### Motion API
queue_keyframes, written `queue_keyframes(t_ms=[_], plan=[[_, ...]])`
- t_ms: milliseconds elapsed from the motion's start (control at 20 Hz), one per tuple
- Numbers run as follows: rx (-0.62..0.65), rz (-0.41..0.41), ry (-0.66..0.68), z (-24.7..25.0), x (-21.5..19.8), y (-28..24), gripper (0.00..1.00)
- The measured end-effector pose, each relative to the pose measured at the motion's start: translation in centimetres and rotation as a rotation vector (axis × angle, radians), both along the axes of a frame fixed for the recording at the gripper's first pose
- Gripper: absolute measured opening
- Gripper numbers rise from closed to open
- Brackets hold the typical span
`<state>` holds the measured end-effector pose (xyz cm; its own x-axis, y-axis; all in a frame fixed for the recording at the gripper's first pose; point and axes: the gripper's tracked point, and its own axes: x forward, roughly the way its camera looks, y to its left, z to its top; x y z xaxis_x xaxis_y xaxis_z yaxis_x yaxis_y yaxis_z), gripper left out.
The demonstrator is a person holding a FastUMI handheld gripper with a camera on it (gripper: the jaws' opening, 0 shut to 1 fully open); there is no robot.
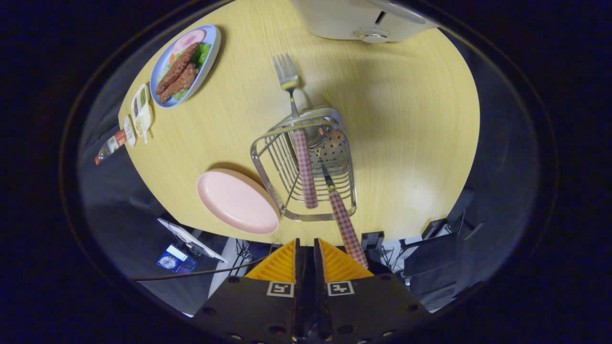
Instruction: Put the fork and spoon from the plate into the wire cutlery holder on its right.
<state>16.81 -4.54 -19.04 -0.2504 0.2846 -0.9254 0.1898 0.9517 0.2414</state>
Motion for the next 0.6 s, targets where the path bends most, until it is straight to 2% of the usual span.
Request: queue_keyframes(t_ms=[300,350,400,450,600], plan=[[-0.007,0.008,-0.035,0.4,-0.1,0.1,0.11],[-0.005,0.013,-0.040,0.6,-0.1,0.3,0.13],[-0.001,0.017,-0.045,0.8,-0.3,0.5,0.25],[0.000,0.021,-0.054,1.0,-0.5,0.7,0.28],[-0.019,0.038,-0.107,1.7,-0.8,0.7,0.52]])
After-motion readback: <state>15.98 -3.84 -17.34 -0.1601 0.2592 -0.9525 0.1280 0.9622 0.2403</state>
